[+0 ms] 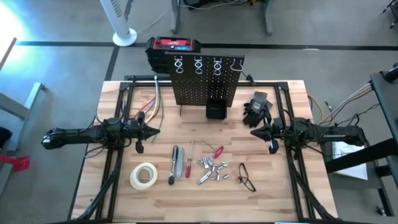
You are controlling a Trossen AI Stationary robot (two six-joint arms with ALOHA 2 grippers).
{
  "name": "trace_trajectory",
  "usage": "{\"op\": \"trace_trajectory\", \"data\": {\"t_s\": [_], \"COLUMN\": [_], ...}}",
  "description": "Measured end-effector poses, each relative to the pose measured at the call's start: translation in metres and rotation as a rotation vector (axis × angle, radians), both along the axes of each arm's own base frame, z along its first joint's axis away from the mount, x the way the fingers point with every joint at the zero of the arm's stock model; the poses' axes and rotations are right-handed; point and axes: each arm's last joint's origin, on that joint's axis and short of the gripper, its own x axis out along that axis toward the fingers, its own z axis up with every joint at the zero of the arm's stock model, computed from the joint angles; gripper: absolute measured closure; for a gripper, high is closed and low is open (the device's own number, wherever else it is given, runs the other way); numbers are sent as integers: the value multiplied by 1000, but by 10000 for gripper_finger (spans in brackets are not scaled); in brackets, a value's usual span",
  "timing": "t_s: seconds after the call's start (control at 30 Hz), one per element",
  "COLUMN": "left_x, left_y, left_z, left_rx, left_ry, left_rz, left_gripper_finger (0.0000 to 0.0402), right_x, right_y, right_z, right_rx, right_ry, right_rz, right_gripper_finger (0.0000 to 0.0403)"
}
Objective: Hang tools onto peg board
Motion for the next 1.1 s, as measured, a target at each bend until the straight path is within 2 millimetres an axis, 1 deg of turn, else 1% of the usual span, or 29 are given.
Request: {"op": "trace_trajectory", "data": {"t_s": [0.2, 0.4, 0.53, 0.6, 0.67, 0.73, 0.8, 0.87, 1.0, 1.1], "left_x": [0, 0, 0, 0, 0, 0, -1, -1, -1, -1], "left_y": [0, 0, 0, 1, 2, 3, 5, 6, 6, 6], "left_z": [0, 0, 0, 0, 1, 1, 3, 4, 5, 5], "left_rx": [0, 0, 13, 134, 272, 370, 425, 434, 434, 434], "left_ry": [0, 0, 1, 10, 25, 35, 40, 31, 28, 27], "left_rz": [0, 0, 1, 23, 48, 70, 127, 163, 165, 164], "left_gripper_finger": [401, 401, 401, 401, 401, 401, 401, 401, 401, 401], "right_x": [0, -1, -3, -2, 0, 4, 11, 19, 36, 50], "right_y": [0, 0, 0, 0, 1, 1, 1, 1, 1, 1], "right_z": [2, 16, 23, 30, 37, 47, 61, 78, 115, 136], "right_rx": [0, 6, 14, -11, -51, -80, -119, -158, -252, -318], "right_ry": [-16, -172, -234, -213, -145, -65, -3, 44, 122, 189], "right_rz": [-3, -17, -16, 3, 35, 41, 44, 48, 60, 76], "right_gripper_finger": [403, 403, 403, 403, 403, 403, 403, 403, 403, 403]}}
